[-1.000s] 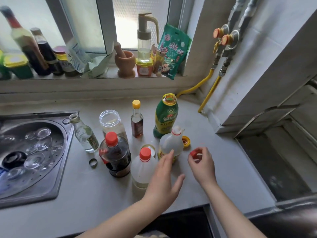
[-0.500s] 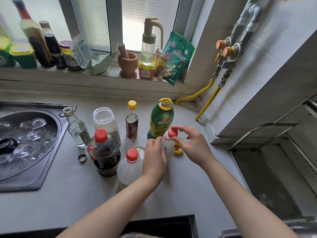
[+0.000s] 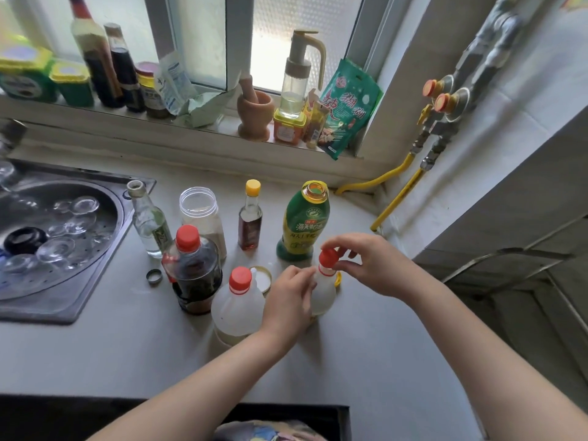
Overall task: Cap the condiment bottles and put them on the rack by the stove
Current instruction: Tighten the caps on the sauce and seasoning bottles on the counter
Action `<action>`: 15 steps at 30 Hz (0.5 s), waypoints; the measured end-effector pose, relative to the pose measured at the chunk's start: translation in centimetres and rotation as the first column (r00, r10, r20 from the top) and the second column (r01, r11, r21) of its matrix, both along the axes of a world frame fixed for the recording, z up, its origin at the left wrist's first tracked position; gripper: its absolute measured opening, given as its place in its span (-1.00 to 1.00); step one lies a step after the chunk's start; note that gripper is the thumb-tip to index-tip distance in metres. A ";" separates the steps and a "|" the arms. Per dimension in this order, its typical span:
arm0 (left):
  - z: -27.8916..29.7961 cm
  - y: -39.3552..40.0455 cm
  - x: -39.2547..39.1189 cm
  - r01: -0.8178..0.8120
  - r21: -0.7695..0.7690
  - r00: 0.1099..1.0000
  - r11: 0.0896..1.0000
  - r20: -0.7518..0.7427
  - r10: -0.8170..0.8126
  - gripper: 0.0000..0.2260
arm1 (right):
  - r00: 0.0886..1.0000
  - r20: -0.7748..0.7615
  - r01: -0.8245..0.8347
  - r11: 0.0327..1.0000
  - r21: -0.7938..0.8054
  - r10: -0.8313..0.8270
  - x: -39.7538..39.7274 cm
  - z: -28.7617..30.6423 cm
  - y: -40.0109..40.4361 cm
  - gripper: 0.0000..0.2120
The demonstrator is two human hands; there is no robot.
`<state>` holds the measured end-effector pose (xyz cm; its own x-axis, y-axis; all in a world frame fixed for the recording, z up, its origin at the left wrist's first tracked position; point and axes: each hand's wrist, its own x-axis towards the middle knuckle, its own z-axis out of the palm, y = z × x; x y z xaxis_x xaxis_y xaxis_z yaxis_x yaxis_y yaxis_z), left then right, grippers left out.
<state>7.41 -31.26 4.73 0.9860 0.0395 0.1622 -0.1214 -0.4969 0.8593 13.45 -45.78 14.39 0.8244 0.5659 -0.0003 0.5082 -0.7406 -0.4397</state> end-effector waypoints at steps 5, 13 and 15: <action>0.2 0.0 0.1 0.016 0.009 1.000 1.000 0.020 -0.016 -0.73 | 0.998 -0.008 -0.068 0.987 -0.148 0.068 -0.2 0.7 0.1 -0.72; 0.0 0.6 0.4 0.058 0.060 0.998 0.997 0.009 -0.058 -0.71 | 1.000 0.030 0.012 0.969 -0.247 -0.004 -0.4 0.2 0.7 -0.79; 0.0 0.9 0.4 0.084 0.060 0.996 0.995 0.000 -0.084 -0.70 | 0.993 0.114 0.075 0.928 -0.365 -0.036 -0.4 0.0 1.2 -0.66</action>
<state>7.81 -30.34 4.72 0.9849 -0.0536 0.1644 -0.1674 -0.5350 0.8281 13.02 -44.60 14.37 0.8611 0.4957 -0.1129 0.4897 -0.8684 -0.0782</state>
